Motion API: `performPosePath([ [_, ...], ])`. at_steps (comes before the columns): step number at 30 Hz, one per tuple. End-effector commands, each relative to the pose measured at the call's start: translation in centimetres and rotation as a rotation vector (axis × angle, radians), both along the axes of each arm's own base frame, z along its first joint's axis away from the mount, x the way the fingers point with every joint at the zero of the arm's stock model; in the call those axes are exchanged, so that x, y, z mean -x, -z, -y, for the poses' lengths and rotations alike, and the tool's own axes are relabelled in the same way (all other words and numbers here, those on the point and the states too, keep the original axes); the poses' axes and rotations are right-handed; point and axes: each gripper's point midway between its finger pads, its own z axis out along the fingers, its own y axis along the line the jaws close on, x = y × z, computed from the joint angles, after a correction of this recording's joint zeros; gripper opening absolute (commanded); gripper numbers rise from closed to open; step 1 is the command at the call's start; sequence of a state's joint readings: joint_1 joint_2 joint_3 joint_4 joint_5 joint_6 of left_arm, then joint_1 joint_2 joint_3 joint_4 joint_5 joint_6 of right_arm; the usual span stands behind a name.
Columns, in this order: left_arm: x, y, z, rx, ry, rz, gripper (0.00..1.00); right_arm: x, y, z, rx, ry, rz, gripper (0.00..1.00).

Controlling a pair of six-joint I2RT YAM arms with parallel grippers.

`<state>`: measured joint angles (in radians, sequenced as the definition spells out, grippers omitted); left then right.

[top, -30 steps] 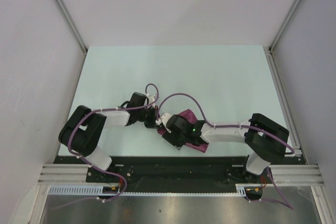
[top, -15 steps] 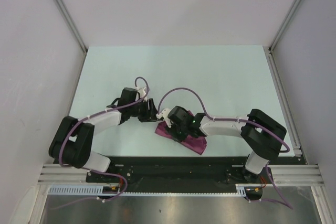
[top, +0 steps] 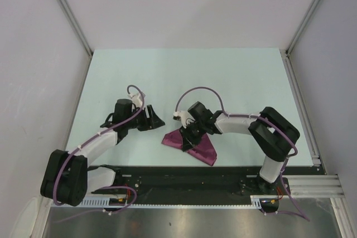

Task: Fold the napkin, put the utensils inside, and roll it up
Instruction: Roll the napkin at the center of the board.

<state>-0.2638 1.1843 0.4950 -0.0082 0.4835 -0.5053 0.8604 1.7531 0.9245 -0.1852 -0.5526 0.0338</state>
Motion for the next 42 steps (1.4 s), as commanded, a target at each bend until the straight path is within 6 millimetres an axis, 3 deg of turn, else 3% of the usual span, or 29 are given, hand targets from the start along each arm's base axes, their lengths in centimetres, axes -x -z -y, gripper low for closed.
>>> performPosePath([
  [1,0.7,-0.5,0.6,0.056,0.032,0.051,0.7,3.3,1.0,1.2,-0.017,-0.057,-0.234,0.24],
  [10,2.6,1.5,3.2,0.097,0.133,-0.003,0.73,1.9,1.7,2.2,-0.07,-0.004,-0.372,0.22],
  [23,4.0,4.1,5.6,0.123,0.2,-0.098,0.61,0.5,2.8,2.9,-0.086,0.046,-0.424,0.21],
  [26,4.2,4.3,5.7,0.128,0.2,-0.108,0.49,0.3,3.0,2.8,-0.083,0.049,-0.426,0.21],
  [33,3.8,4.6,6.1,0.123,0.225,-0.133,0.06,-1.3,2.8,2.5,-0.063,0.068,-0.371,0.29],
  [35,3.5,4.4,6.2,0.12,0.226,-0.139,0.01,-2.0,2.6,2.5,-0.055,0.088,-0.348,0.35],
  [42,3.1,4.3,6.4,0.098,0.234,-0.167,0.0,-4.7,-0.1,3.5,-0.029,0.168,-0.185,0.57],
])
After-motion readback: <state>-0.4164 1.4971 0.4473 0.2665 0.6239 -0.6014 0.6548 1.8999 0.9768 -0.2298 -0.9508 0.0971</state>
